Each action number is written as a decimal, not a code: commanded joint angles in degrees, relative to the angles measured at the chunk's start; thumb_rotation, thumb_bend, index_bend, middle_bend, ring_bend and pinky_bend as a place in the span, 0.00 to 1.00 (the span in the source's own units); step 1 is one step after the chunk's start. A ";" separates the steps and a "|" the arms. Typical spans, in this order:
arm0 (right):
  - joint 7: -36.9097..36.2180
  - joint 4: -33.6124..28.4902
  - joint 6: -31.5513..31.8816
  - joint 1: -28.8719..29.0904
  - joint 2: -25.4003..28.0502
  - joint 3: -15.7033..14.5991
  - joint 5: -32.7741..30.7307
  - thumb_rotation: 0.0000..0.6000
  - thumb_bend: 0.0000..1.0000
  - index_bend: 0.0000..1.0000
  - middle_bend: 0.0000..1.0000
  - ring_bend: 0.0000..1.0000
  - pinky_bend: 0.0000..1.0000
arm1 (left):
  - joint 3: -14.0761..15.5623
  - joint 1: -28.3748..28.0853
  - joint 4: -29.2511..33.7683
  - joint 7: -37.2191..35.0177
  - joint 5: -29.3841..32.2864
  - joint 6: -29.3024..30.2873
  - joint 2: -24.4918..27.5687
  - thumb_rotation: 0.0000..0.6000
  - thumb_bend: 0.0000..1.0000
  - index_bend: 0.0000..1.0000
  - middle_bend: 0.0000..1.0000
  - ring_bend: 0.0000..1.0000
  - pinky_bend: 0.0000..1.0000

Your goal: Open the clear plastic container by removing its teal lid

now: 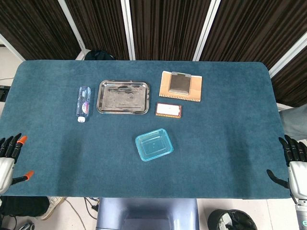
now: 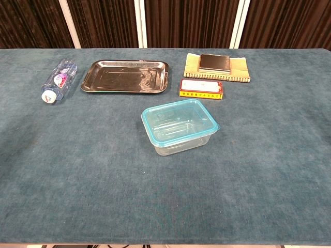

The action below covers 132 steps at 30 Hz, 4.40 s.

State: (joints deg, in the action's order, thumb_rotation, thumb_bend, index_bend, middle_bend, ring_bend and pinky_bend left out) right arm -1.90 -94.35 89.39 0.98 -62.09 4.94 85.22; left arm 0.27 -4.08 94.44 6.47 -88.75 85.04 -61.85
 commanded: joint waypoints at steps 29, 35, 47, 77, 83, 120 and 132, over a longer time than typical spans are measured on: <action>-1.12 -0.62 -1.50 -0.06 0.51 -0.98 0.43 1.00 0.28 0.00 0.00 0.00 0.00 | -0.28 -1.88 2.30 -0.39 -1.87 -1.44 0.30 1.00 0.00 0.00 0.00 0.00 0.00; -1.22 -0.80 -1.94 0.02 0.51 -0.91 -0.04 1.00 0.28 0.00 0.00 0.00 0.00 | -1.31 -7.08 5.40 2.86 -4.69 -7.12 -0.31 1.00 0.00 0.00 0.00 0.00 0.00; -1.40 -1.01 -2.36 0.08 0.64 -0.80 -0.56 1.00 0.28 0.00 0.00 0.00 0.00 | -6.48 -17.90 10.34 10.22 2.42 -21.24 -9.90 1.00 0.00 0.00 0.00 0.00 0.00; -2.60 -1.42 -3.66 0.24 1.04 -0.54 -1.99 1.00 0.28 0.00 0.00 0.00 0.00 | -11.14 -29.97 0.25 33.56 21.75 -23.51 -42.19 1.00 0.00 0.00 0.00 0.00 0.00; -2.75 -1.47 -4.11 0.35 1.08 -0.69 -1.98 1.00 0.28 0.00 0.00 0.00 0.00 | -12.59 -32.03 -4.72 33.08 22.33 -22.79 -47.60 1.00 0.00 0.00 0.00 0.00 0.00; -3.56 -2.06 -5.78 0.76 1.68 -1.55 -1.52 1.00 0.28 0.00 0.00 0.00 0.00 | -22.00 -38.41 -21.89 25.77 27.90 -24.15 -53.65 1.00 0.02 0.00 0.00 0.00 0.00; -4.03 -2.19 -6.28 0.88 2.03 -1.81 -1.36 1.00 0.28 0.00 0.00 0.00 0.00 | -23.36 -41.84 -13.05 35.85 40.00 -29.73 -47.67 1.00 0.00 0.00 0.00 0.00 0.00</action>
State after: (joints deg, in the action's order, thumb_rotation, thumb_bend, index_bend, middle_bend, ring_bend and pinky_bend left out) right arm -5.94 -96.55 83.11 1.87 -60.07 3.14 83.85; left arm -22.40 -44.58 79.39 40.13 -51.61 56.44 -110.93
